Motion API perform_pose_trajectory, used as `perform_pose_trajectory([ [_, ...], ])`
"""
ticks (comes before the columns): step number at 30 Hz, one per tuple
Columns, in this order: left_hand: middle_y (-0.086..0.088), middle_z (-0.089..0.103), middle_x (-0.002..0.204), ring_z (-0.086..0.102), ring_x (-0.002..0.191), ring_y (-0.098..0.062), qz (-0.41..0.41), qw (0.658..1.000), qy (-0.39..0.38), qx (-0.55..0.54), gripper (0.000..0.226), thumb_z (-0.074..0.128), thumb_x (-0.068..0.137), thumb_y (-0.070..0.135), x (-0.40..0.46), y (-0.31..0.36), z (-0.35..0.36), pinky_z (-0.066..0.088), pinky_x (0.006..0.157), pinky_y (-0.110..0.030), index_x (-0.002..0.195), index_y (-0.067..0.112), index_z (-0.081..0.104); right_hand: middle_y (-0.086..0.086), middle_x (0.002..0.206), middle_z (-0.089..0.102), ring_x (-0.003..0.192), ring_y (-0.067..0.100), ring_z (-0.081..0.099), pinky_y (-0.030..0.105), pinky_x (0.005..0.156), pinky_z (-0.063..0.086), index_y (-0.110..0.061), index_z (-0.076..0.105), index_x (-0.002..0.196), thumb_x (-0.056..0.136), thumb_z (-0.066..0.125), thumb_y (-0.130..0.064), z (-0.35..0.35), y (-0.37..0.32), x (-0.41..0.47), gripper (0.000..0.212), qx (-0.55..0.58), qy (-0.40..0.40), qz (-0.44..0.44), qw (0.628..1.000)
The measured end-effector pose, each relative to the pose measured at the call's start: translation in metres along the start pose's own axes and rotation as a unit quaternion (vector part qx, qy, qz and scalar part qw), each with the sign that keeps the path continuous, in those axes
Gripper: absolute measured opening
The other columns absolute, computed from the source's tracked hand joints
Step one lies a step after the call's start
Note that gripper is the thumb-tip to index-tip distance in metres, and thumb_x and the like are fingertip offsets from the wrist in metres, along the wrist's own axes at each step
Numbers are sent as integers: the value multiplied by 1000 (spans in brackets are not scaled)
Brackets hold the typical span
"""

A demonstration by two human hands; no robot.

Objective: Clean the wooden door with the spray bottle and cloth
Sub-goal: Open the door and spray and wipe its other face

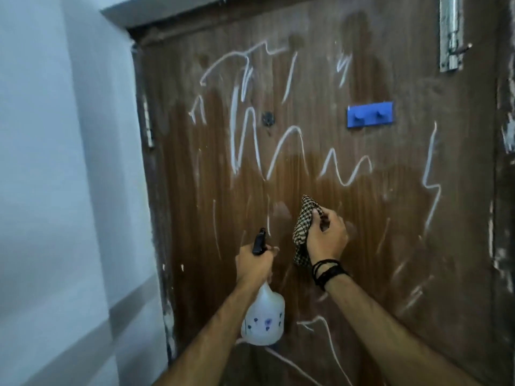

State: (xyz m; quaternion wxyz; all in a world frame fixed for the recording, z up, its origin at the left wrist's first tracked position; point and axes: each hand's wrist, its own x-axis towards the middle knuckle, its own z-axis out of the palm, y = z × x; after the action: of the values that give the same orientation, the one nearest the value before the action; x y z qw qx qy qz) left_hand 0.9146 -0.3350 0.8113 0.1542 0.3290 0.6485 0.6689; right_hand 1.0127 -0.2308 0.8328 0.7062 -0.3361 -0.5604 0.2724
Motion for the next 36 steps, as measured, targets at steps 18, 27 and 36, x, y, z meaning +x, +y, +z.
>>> perform_pose_trajectory([
  [18,-5,64,59,54,42,-13,135,990,-3,-39,10,71,87,13,134,180,-95,47,47,-25,90,4,73,9,112,51,104,24,47,26,74,26,-10,57,106,102,51,-23,142,-182,91,15,-104,102,-278,950],
  [27,-8,67,73,56,50,-13,152,987,-48,-32,7,72,89,14,188,203,-117,50,50,-26,90,10,66,13,115,55,103,28,48,36,83,45,-6,60,113,97,59,-14,186,-221,129,19,-210,129,-364,898],
  [36,-6,62,66,51,47,-13,168,982,-63,-64,14,72,86,13,215,208,-133,45,48,-28,96,3,71,11,113,54,90,26,48,36,72,51,-12,60,114,87,70,-15,235,-152,116,28,-229,25,-556,799],
])
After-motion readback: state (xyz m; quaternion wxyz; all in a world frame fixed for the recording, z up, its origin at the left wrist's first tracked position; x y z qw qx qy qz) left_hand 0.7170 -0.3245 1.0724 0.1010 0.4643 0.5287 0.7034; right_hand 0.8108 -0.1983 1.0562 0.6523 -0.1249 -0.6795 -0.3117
